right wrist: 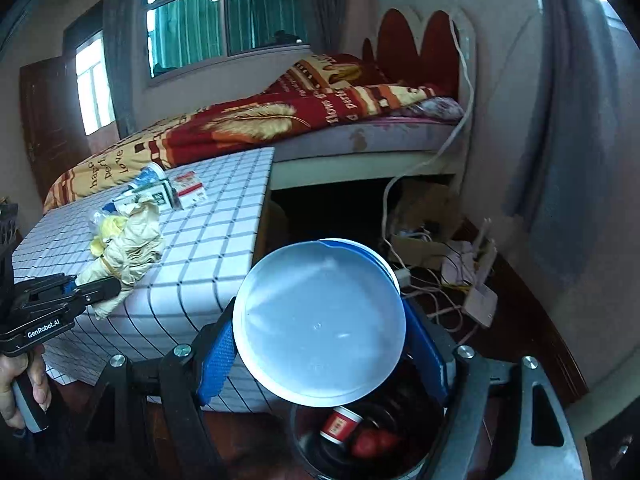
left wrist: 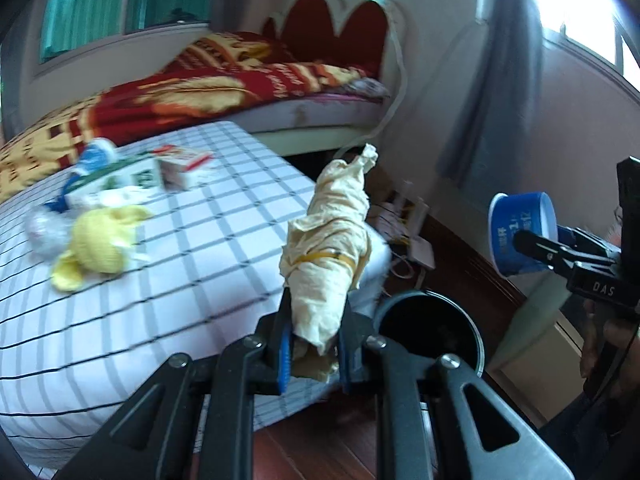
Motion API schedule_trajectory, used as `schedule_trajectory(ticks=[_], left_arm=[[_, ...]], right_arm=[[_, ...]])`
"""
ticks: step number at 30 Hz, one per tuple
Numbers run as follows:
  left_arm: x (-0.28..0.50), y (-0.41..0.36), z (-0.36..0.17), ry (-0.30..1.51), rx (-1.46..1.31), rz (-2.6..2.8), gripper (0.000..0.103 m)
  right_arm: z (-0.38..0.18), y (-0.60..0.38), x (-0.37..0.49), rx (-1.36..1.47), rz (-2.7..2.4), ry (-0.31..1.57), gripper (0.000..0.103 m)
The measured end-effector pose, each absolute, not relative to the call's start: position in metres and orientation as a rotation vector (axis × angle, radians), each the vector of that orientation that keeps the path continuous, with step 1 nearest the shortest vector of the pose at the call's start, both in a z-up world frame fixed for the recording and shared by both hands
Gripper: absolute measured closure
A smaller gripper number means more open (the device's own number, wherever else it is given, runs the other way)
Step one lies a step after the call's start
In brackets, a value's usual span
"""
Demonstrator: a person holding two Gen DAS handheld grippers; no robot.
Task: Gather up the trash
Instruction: 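Carry the paper and lid in both tools over the black bin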
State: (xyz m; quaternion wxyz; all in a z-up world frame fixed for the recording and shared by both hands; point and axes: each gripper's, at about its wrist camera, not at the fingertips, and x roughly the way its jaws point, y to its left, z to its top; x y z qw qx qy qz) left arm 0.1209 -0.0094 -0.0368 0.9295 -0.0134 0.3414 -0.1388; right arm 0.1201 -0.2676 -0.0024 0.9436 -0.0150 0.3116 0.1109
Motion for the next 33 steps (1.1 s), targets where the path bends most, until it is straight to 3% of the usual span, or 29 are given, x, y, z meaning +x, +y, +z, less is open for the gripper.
schedule_trajectory(ticks=[15,30,31,33], left_arm=[[0.126,-0.109,-0.082,0.824,0.057,-0.504,0.084],[0.147,-0.156,-0.145,1.006,0.121,-0.605,0.083],[0.148,-0.157,-0.149,1.015,0.114,-0.612,0.082],[0.157,-0.154,-0.156,1.018,0.074,-0.633,0.06]], right_arm=[[-0.051,-0.337,0.1,0.018,0.186,0.731,0.024],[-0.132,-0.345,0.131,0.007,0.311,0.912,0.024],[-0.136,-0.344,0.133,0.005,0.318,0.92,0.024],[-0.148,-0.342,0.141,-0.026,0.318,0.934,0.023]])
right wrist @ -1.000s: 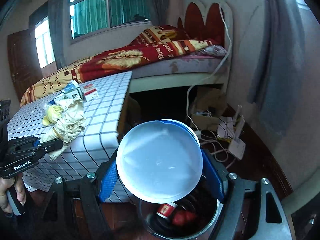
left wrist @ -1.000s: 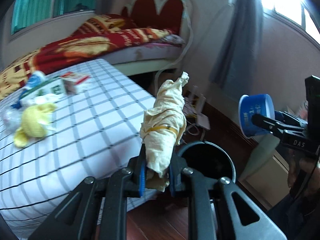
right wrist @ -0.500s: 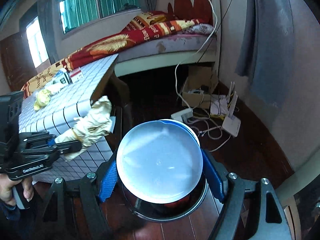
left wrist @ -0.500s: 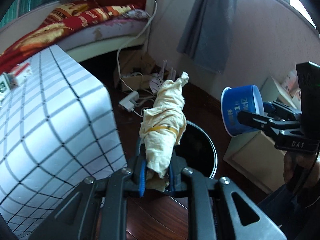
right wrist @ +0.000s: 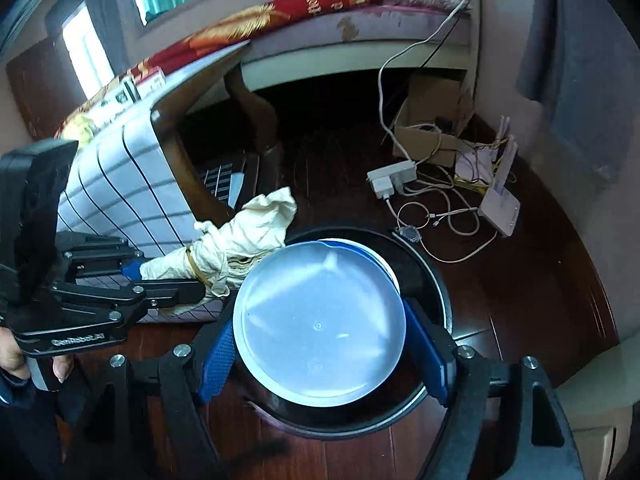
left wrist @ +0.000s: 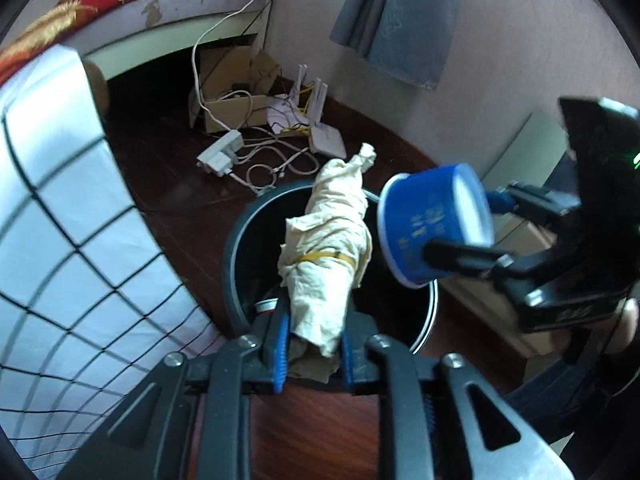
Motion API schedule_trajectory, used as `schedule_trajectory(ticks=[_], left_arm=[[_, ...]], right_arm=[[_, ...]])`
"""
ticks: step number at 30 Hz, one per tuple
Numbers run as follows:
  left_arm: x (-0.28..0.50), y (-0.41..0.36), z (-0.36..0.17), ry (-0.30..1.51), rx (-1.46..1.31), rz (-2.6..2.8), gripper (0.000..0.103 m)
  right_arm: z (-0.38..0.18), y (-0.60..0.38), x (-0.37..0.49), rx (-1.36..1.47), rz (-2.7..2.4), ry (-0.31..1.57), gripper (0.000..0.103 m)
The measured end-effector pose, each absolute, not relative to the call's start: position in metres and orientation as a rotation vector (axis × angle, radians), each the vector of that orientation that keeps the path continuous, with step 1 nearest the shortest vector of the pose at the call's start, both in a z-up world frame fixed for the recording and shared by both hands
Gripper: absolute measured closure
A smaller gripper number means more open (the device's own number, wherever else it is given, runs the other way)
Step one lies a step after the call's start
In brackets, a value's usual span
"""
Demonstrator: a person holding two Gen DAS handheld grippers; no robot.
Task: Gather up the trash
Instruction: 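Carry the paper and lid in both tools over the black bin, then open both tools to drop the paper and lid into the bin, then move both open tools back toward the remaining trash on the table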
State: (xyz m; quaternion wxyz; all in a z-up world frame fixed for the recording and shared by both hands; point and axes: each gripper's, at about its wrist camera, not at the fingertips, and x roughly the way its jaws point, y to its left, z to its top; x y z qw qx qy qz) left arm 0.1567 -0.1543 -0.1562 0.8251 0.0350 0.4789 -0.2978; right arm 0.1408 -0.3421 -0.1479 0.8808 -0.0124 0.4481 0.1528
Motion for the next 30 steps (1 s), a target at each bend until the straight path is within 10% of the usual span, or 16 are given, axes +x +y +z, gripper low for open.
schedule_trajectory(ticks=[1,5,30], left_arm=[[0.159,-0.154,-0.162,1.034,0.08,-0.608,0.026],[0.157,-0.133,-0.164,1.012,0.095,-0.461,0.0],[0.132,-0.085,-0.127,0.891,0.067,-0.252,0.0]], right_arm=[[-0.155,-0.344,0.145,-0.05,0.284,0.949,0.013],[-0.17,-0.369,0.149,-0.014,0.164,0.985,0.0],[-0.13,-0.326,0.127,-0.073,0.106,0.905,0.0]])
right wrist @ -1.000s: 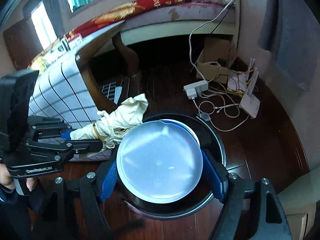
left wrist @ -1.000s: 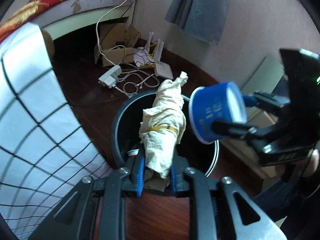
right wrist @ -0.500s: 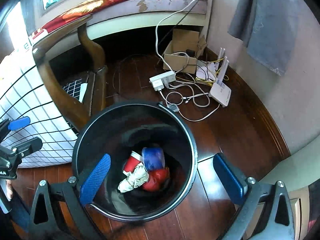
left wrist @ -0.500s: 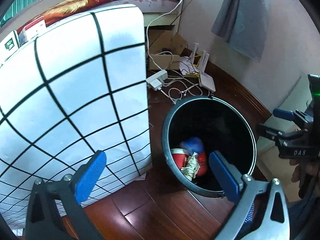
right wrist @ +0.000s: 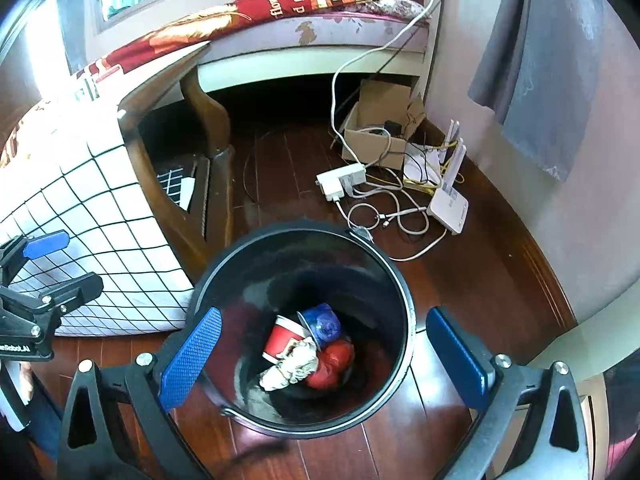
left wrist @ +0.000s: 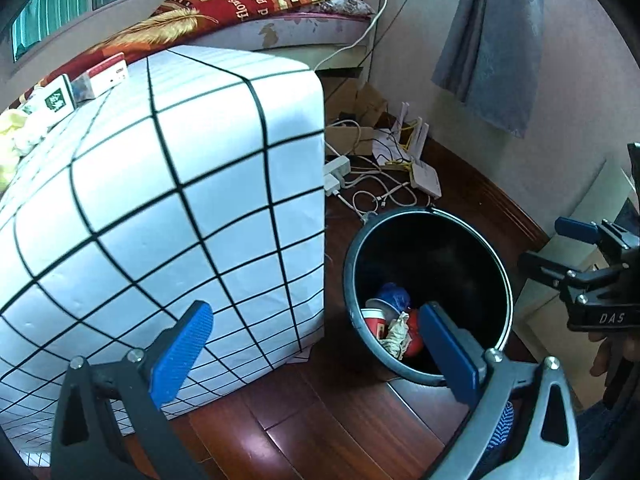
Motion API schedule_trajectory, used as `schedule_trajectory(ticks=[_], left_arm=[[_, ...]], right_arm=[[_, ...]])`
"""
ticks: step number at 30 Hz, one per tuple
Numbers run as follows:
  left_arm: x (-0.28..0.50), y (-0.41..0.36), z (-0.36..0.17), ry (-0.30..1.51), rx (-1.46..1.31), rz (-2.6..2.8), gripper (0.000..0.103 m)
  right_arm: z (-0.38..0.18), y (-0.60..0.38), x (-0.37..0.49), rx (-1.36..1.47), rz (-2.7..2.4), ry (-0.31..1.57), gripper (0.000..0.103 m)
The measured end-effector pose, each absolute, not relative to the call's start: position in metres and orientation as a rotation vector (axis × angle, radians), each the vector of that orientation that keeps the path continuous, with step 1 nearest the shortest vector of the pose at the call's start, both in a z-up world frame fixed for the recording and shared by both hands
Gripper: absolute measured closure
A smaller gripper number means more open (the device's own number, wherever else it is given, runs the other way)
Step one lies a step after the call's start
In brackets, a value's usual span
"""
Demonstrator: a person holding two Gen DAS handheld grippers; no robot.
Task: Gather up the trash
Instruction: 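Move both open tools back toward the remaining trash on the table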
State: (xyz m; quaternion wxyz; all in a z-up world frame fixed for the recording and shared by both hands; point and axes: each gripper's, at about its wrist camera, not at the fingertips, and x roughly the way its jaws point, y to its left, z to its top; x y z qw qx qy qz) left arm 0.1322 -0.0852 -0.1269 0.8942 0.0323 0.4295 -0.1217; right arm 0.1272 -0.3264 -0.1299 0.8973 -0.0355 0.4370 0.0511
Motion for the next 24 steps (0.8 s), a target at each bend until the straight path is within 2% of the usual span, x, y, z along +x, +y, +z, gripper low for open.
schedule_trajectory(ticks=[24], left_arm=[[0.099,-0.017,-0.058,0.731,0.006,-0.107,0.0]], right_arm=[[-0.061,-0.249,0.109,-0.077,0.206,0.764,0.0]])
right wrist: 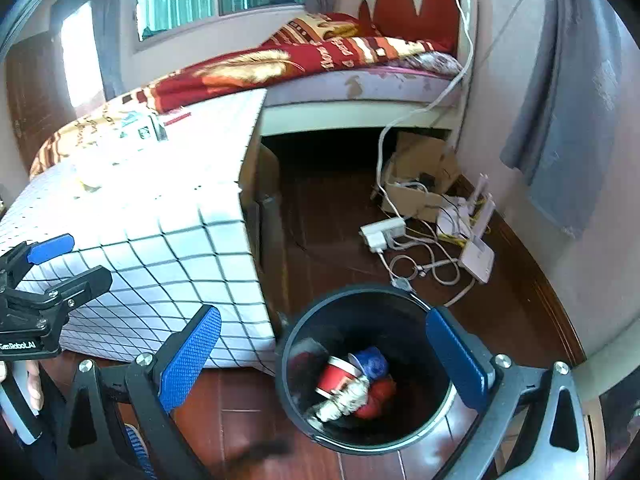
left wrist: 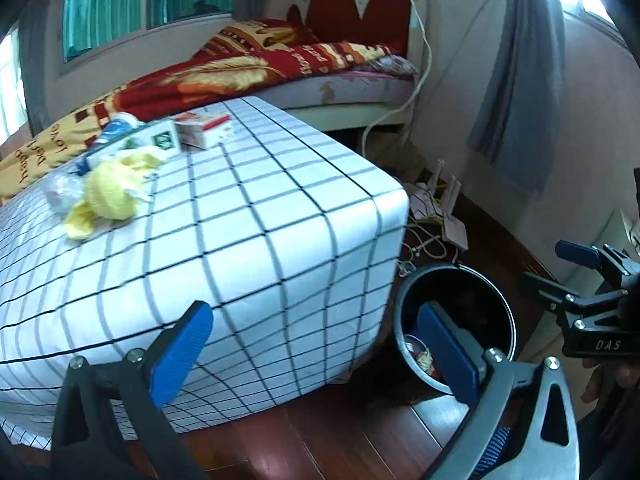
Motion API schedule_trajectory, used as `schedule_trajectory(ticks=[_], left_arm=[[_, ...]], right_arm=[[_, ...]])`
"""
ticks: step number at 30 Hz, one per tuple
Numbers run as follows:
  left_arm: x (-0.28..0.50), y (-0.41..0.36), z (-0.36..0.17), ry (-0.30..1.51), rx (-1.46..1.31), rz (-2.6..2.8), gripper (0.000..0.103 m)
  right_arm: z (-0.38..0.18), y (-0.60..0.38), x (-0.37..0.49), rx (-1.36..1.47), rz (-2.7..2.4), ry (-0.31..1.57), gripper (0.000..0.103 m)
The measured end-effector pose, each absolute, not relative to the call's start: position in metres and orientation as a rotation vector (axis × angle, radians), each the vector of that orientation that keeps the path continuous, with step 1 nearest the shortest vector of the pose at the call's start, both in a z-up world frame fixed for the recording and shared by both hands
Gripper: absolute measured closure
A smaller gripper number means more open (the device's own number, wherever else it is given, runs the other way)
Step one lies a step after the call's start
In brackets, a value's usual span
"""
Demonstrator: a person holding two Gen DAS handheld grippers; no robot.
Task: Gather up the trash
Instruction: 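Move both open tools back toward the remaining trash on the table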
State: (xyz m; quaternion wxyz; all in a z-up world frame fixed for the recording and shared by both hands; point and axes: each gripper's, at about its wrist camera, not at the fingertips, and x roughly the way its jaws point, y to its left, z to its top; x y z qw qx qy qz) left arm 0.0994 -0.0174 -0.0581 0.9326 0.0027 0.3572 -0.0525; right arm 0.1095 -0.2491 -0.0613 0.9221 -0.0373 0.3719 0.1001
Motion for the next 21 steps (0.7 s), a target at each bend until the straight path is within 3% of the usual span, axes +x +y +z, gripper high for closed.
schedule_trajectory(ticks=[21], left_arm=[[0.074,0.119,-0.033,0.671,-0.091,0.143,0.0]], right_arm=[[-0.02,-0.107,0.137,-0.161,0.478,0.641,0.0]])
